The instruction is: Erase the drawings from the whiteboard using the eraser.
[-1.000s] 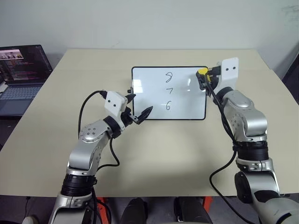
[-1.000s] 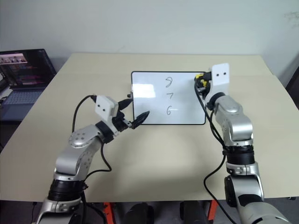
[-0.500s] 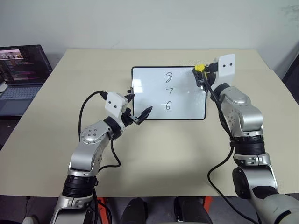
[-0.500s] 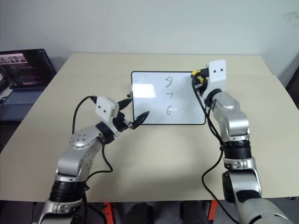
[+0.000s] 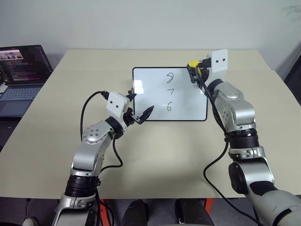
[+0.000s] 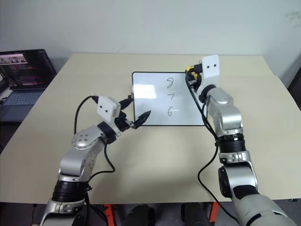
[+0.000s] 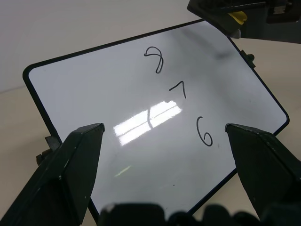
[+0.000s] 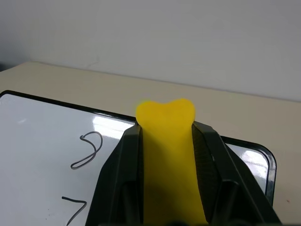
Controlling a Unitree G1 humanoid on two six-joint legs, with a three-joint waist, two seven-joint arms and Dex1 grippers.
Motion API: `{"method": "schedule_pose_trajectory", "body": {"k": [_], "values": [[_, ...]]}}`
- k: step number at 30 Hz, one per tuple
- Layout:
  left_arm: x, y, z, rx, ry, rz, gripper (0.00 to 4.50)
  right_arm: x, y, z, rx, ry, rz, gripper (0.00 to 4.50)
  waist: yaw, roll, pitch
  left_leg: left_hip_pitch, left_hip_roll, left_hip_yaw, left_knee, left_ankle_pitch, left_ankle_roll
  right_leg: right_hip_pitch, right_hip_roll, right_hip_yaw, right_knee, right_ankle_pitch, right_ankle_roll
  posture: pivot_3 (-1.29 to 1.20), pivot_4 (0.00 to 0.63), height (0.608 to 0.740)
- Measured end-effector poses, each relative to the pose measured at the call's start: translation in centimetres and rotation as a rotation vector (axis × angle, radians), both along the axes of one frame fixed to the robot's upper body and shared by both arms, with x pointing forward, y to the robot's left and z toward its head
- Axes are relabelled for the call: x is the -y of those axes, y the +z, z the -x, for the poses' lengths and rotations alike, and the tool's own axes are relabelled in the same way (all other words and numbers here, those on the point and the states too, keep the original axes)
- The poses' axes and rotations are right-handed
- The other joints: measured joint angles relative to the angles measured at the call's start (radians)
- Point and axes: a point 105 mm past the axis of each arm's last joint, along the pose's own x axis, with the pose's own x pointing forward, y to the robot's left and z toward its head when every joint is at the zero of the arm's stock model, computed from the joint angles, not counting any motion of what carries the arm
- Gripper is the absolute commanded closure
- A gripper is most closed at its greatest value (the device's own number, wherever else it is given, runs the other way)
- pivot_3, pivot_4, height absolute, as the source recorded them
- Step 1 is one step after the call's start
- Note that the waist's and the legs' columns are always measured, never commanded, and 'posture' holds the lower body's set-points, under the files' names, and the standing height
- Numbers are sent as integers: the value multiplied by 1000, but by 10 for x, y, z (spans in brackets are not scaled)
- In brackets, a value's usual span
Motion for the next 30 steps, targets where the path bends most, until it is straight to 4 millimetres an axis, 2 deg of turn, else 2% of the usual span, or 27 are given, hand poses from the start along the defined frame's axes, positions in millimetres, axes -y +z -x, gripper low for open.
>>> {"method": "schedule_pose_trajectory", "body": {"k": [4,7,12,16,19,22,27,30], "values": [[2,5,-2,18,-7,-4,0,-1,-3,-6,1,-1,4,3398,0,0,0,0,0,0,0,0,0,0,0,0,0,0,0,0,150,740],[3,9,-5,26,-13,-5,0,-6,4,-9,26,14,12,3398,-2,0,0,0,0,0,0,0,0,0,0,0,0,0,0,0,150,740],[3,4,-6,10,-18,-10,0,-17,9,-14,50,36,16,3398,-2,0,0,-1,0,1,0,0,0,-2,0,1,0,0,0,0,150,740],[2,4,-6,11,-16,-17,0,-31,6,-17,53,74,21,3398,-2,0,0,-2,0,1,0,0,0,-3,0,1,1,0,0,0,150,740],[0,6,-7,18,-8,-25,0,-49,8,-16,77,118,44,3398,-2,0,0,-4,1,2,0,0,0,-6,0,1,1,0,0,0,150,740],[-4,8,-8,24,8,-37,0,-63,9,-14,90,161,47,3398,-2,0,0,-11,1,2,2,1,-2,-14,0,1,3,1,0,0,150,740],[-8,8,-8,27,27,-37,0,-70,-4,-15,50,191,62,3398,-2,0,0,-17,0,2,2,2,-3,-18,-1,1,1,2,0,0,150,740],[-10,8,-6,28,36,-37,0,-71,-5,-16,48,189,69,3398,-2,0,0,-17,0,3,2,2,-3,-19,-1,1,1,2,0,0,150,740]]}}
